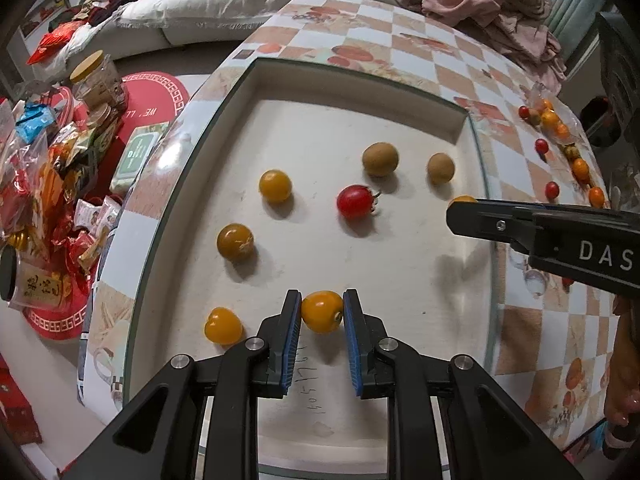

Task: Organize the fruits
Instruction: 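Carry both held yellow tomatoes into the white tray and open both tools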

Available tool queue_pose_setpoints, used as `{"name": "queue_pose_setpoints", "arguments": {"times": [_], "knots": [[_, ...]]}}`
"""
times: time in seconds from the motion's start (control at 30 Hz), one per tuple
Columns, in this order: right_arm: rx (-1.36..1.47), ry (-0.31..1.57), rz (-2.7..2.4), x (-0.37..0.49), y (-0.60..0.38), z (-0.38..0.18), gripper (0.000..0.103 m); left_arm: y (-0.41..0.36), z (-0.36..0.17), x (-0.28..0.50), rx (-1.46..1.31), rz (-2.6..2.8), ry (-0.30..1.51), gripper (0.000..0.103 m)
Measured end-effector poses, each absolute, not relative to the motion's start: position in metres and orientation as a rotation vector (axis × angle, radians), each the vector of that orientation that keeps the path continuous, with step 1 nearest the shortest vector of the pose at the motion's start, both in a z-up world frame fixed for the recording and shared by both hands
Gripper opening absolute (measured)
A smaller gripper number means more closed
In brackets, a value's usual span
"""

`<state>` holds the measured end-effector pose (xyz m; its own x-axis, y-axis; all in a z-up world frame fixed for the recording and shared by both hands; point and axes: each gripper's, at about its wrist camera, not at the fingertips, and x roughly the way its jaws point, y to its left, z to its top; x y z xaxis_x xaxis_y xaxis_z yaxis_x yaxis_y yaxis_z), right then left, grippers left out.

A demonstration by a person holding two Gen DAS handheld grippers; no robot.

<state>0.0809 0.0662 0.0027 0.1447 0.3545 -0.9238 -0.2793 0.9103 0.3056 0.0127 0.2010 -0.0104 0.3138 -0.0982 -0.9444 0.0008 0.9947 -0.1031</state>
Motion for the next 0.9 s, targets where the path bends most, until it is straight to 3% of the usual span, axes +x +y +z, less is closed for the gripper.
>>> {"name": "queue_pose_setpoints", "arguments": {"times": [0.9], "knots": [[-0.001, 1.386, 0.427, 0.086, 0.085, -0.026, 0.023, 0.195, -0.023, 0.013, -0.013, -0.057, 1.277, 0.023]]}}
